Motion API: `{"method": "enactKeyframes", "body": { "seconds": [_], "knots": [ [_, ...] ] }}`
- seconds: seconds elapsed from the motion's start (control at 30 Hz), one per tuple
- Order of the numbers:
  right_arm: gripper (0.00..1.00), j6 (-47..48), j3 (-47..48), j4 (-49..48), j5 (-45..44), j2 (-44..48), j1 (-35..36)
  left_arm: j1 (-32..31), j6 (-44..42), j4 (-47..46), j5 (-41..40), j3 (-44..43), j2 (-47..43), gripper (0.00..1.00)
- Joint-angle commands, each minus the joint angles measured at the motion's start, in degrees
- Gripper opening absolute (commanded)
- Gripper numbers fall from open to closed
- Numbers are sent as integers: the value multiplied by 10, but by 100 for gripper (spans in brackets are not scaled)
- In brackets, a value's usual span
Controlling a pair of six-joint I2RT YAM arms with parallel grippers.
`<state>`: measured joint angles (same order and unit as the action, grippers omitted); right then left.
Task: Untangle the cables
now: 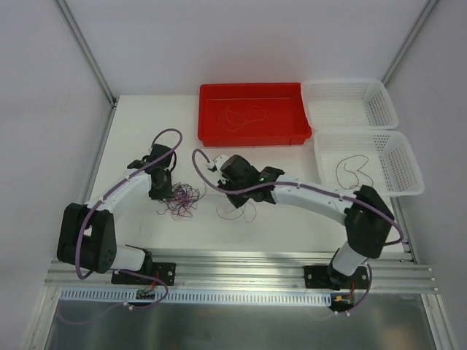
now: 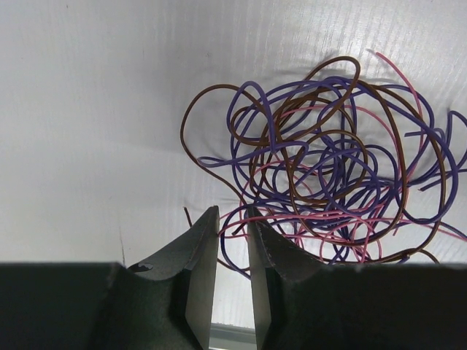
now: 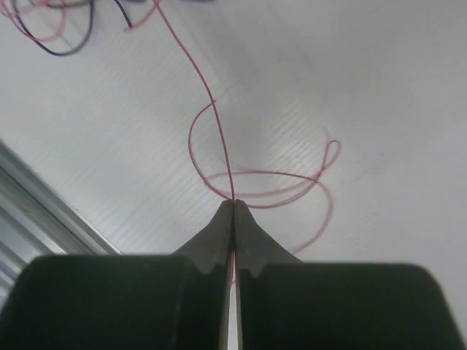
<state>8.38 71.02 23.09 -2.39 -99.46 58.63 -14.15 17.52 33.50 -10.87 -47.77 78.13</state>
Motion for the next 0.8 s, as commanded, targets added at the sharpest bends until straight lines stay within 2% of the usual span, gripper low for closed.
{"method": "enactKeyframes", "body": {
  "seconds": [0.0, 0.4, 0.5, 0.63, 0.77],
  "knots": [
    [1, 4, 9, 27, -51, 118, -11, 4, 7, 12, -4, -19, 5, 22],
    [1, -21, -26, 7, -111, 401, -58, 4, 7, 14, -4, -20, 11, 19],
    [1, -23, -38, -13, -102, 436, -70, 4, 7, 15, -3, -20, 17, 18],
    [1, -26, -34, 7, -118, 455, -77, 4, 8, 16, -4, -19, 17, 18],
    [1, -26, -31, -14, -85, 465, -83, 4, 8, 16, 0, -19, 16, 18]
  ]
}}
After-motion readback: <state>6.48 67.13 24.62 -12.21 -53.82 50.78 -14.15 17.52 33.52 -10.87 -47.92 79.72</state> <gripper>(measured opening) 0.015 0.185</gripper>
